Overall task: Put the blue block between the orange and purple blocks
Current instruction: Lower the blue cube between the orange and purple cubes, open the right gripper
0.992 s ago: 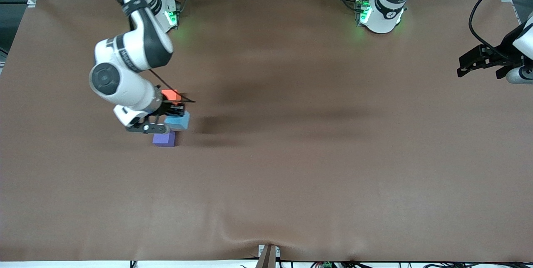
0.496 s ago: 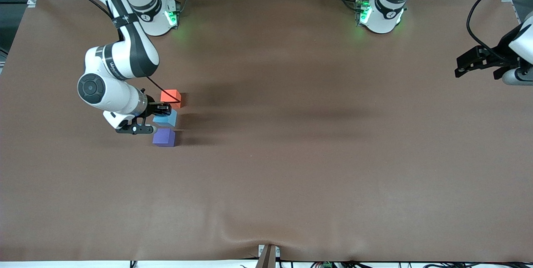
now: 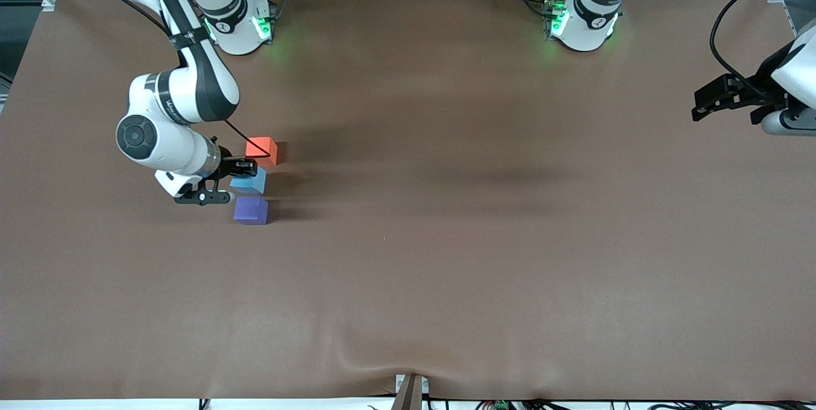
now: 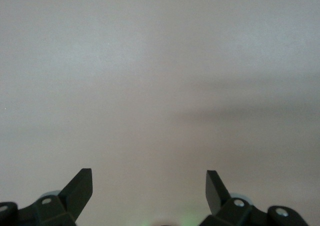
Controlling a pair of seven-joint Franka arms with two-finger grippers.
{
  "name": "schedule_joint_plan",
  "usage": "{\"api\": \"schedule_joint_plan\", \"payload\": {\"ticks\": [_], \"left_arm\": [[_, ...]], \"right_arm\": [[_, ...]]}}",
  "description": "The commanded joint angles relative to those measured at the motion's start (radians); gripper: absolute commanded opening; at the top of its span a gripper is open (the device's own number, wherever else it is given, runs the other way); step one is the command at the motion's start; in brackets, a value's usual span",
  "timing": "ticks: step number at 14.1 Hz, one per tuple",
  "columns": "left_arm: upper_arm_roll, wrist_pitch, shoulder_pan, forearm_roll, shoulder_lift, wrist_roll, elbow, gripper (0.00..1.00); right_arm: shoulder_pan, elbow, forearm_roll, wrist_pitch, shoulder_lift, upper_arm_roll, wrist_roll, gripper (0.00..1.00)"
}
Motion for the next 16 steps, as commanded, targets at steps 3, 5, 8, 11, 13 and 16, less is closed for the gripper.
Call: {"api": "schedule_joint_plan", "payload": {"ticks": [3, 5, 8, 11, 13, 16], "left_arm": [[-0.001, -0.016, 0.003, 0.005, 0.006, 0.019, 0.012, 1.0], [-0.001, -0.016, 0.003, 0.005, 0.008, 0.019, 0.013, 1.0], [-0.002, -0.016, 0.004, 0.005, 0.008, 0.019, 0.013, 1.0], [-0.001, -0.016, 0.006, 0.005, 0.012, 0.019, 0.015, 1.0], [-0.001, -0.016, 0.007, 0.005, 0.012, 0.024, 0.015, 1.0], [-0.001, -0.015, 0.007, 0.005, 0.014, 0.028, 0.017, 1.0]], "right_arm": [[-0.024, -0.041, -0.008, 0.061, 0.015, 0.02, -0.015, 0.0], [-0.024, -0.055, -0.008, 0.083, 0.024, 0.02, -0.024, 0.0], [-0.054, -0.077, -0.007, 0.116, 0.033, 0.02, -0.077, 0.0], [-0.059, -0.095, 0.001, 0.153, 0.047, 0.021, -0.098, 0.0], [-0.051, -0.095, 0.004, 0.164, 0.056, 0.021, -0.098, 0.0], [-0.047, -0.095, 0.004, 0.166, 0.06, 0.024, -0.098, 0.0]]}}
